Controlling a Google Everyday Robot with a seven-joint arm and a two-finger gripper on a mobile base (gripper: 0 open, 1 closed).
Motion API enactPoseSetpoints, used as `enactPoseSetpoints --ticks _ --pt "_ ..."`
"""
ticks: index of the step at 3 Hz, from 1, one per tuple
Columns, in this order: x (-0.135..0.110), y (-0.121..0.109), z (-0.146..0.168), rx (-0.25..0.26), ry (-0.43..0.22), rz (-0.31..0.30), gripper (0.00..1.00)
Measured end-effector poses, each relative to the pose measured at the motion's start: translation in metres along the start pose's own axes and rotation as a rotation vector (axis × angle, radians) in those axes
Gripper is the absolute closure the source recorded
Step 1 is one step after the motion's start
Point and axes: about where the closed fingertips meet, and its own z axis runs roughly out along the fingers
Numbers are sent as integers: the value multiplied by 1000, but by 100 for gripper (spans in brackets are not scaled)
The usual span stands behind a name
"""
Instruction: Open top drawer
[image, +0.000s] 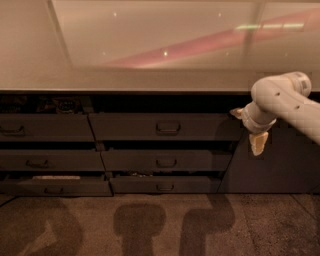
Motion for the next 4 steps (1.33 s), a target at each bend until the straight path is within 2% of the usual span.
enactPoseSetpoints --ticks 1,2,3,4 --pt "-15 11 21 21 10 -53 0" --pt "-15 11 21 21 10 -52 0" --pt "-11 1 21 6 15 -32 0" --pt "-3 -25 11 -3 33 -2 0"
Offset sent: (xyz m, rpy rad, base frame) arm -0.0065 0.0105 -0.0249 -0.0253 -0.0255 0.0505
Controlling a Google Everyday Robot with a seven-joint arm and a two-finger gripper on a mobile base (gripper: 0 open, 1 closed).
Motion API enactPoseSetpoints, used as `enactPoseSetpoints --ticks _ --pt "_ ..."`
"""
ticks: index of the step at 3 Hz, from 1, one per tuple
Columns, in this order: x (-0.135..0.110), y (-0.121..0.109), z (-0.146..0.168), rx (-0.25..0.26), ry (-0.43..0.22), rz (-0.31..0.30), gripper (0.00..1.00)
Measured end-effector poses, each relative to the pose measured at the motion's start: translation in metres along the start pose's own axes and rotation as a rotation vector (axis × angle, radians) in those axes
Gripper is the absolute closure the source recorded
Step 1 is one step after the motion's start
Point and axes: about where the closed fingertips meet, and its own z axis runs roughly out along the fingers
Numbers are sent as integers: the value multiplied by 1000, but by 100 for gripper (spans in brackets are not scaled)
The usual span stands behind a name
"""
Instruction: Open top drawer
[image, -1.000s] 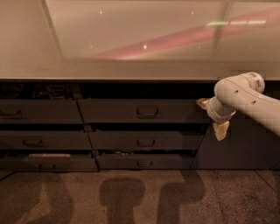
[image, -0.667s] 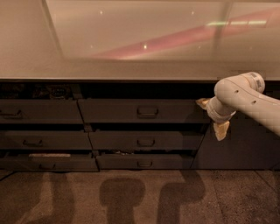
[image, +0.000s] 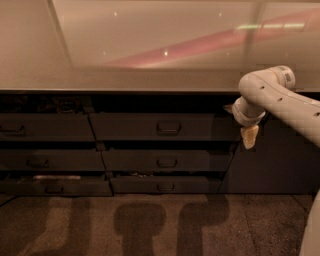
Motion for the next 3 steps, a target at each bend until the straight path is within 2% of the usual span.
enactPoseSetpoints --ticks 1,2,3 --pt "2 -4 -2 6 2 3 0" --pt "4 -2 1 -2 -47 12 0" --pt "11 27 27 -59 -200 35 0"
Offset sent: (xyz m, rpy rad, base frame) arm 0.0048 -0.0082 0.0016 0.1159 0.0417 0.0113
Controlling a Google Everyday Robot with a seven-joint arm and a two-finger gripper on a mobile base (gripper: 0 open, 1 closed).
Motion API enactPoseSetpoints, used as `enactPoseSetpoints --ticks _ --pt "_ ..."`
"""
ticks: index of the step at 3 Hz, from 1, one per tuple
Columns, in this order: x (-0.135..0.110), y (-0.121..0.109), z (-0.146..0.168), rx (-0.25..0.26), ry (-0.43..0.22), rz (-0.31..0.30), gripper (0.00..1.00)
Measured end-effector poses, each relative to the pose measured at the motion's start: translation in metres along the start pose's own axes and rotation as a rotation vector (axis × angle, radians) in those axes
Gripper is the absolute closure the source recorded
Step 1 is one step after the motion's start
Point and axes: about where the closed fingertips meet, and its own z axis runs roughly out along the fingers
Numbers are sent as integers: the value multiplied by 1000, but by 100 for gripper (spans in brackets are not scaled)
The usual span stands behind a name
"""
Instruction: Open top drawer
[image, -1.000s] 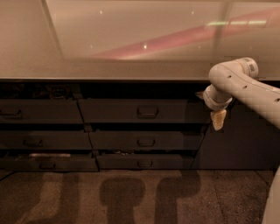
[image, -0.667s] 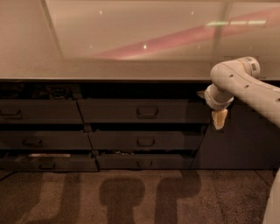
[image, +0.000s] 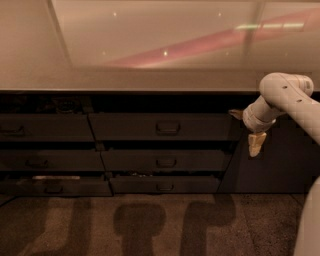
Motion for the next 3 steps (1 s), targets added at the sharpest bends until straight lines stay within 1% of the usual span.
enactPoseSetpoints --ticks 1,2,3 --pt "-7 -13 -3 23 -75 -32 0" --pt "-7 -13 -4 25 -74 -32 0" --pt "-7 -13 -4 25 -74 -32 19"
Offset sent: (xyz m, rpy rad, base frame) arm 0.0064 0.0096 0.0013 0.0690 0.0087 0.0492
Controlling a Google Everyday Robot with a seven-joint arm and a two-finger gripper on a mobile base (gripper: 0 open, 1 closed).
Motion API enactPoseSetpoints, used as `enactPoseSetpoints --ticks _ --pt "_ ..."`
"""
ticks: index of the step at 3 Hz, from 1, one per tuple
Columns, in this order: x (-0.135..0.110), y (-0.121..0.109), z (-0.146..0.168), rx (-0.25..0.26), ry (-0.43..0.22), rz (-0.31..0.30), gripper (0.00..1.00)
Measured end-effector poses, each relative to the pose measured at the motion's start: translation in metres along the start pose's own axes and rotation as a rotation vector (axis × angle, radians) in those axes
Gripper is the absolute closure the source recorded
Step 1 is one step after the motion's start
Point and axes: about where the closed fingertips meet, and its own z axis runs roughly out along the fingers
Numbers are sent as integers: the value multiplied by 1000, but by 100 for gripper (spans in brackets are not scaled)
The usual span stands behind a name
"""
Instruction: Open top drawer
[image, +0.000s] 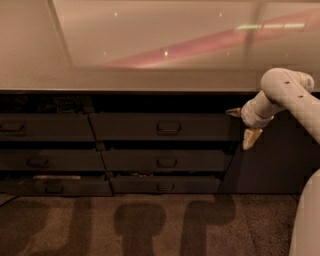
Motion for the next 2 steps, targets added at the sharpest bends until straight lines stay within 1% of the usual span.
enactPoseSetpoints --ticks 2 --pt "0 0 0 0 0 0 65"
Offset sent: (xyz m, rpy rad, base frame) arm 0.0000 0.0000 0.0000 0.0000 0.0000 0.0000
